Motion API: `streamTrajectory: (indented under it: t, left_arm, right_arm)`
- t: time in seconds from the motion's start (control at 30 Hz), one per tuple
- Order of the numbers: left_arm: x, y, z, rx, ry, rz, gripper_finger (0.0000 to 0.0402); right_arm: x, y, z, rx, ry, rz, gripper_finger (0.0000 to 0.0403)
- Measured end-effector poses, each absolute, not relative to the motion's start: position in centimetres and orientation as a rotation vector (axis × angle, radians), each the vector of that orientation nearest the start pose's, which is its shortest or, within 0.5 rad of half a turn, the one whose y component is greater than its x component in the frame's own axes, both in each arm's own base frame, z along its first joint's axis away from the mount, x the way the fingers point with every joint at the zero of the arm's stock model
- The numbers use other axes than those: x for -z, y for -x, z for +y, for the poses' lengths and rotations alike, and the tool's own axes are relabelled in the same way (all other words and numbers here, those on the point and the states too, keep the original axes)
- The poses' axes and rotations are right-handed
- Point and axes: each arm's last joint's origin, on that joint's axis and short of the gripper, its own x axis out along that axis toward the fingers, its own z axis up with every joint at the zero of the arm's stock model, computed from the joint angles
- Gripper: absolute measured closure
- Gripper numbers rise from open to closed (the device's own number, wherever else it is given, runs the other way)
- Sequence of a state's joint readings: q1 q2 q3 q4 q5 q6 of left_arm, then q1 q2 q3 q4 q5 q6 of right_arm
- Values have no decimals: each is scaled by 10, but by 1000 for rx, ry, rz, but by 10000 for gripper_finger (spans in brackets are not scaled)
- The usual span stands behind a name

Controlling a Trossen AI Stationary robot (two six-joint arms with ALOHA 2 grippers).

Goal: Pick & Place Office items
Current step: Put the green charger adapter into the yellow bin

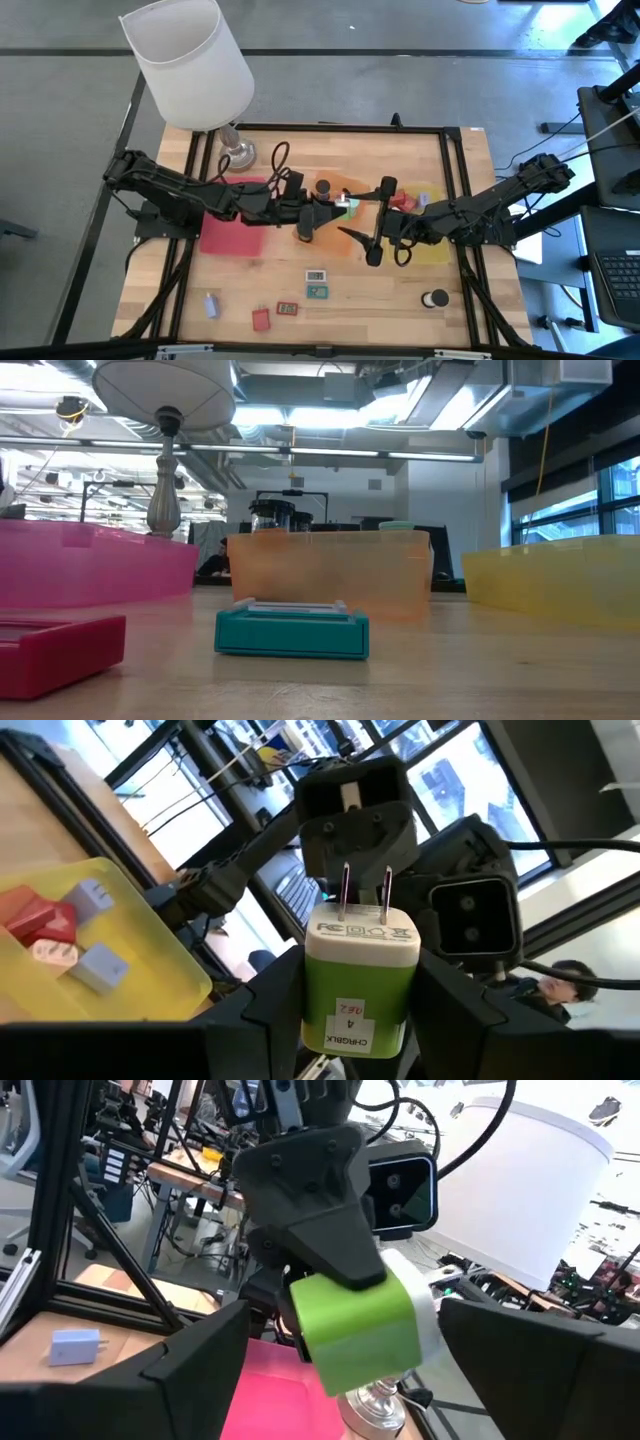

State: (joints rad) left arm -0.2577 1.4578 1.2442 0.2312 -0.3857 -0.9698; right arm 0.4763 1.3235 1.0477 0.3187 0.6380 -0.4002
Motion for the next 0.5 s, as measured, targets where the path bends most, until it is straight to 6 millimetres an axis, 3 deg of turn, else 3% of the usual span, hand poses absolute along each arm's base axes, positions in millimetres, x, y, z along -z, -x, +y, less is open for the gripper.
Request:
streamTrajectory:
  t: [0.27, 0.5]
  left_arm:
    - [-375, -329, -75, -103, 969, -80, 256]
    - [-375, -329, -76, -101, 969, -77, 256]
  right_arm:
    - [-354, -273, 122, 166, 377, -3, 74]
    - [-355, -273, 121, 168, 375, -5, 120]
